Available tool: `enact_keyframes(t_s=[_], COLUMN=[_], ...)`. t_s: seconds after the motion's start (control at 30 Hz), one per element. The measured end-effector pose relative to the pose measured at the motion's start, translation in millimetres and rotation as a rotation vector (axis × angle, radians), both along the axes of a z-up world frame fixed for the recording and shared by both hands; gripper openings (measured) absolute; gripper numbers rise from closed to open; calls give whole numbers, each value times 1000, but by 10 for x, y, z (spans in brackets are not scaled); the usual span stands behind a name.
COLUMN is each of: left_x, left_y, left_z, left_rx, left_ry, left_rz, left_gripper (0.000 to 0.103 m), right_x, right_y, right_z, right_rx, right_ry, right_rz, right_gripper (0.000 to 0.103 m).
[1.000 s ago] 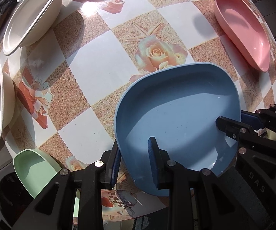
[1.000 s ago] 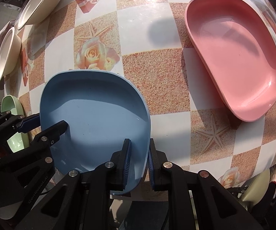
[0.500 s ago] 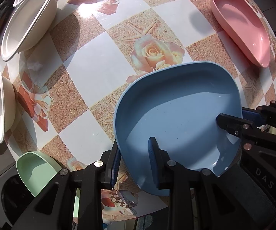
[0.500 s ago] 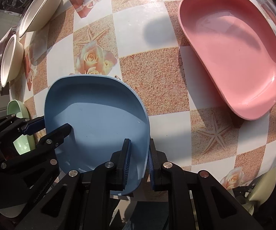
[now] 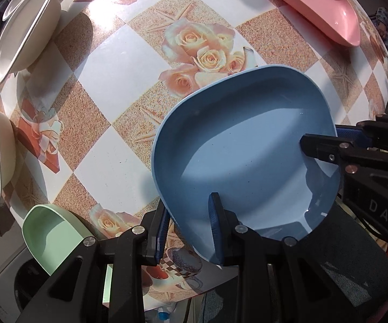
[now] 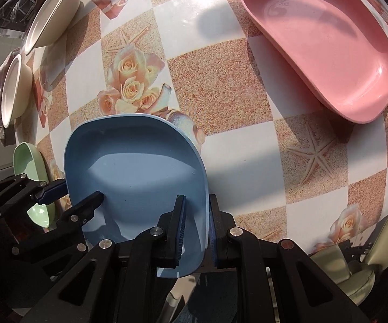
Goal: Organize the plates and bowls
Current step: 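Lift the blue plate with both grippers and carry it over the green plate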
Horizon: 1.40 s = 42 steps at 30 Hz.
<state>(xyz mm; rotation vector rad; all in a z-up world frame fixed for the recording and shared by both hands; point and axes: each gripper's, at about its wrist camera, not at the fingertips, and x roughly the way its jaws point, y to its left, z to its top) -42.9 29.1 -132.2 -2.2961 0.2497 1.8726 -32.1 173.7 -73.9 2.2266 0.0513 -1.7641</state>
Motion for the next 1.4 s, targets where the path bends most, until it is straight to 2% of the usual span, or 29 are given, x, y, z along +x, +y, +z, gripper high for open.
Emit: enact_keyframes(t_s=[0.23,0.37,0.8,1.03,1.2,1.4], left_x=[283,439,615,844,989,1140], left_y=[-74,-118,-408,-755,-1116,-1444], left_z=[-4,77,402,494,675,882], left_rx=[16,29,51,68,71,27], left_ry=[-33,-16,78,111,158,201], left_rz=[-35,-50,13,106,193,254], left_gripper=[30,30,30,30,30,30], right_x=[224,285,293,252,238,214], right_y=[74,106,-113,-493,-844,-1204], right_z=[-20,5,387,490,621,699], right_rx=[-20,-19,-19,-11,-13,-21], right_ry=[-58,-69,17,37,68,104], right_rz=[-68,-85,-51,30,116,213], right_gripper=[19,19,19,19,19,19])
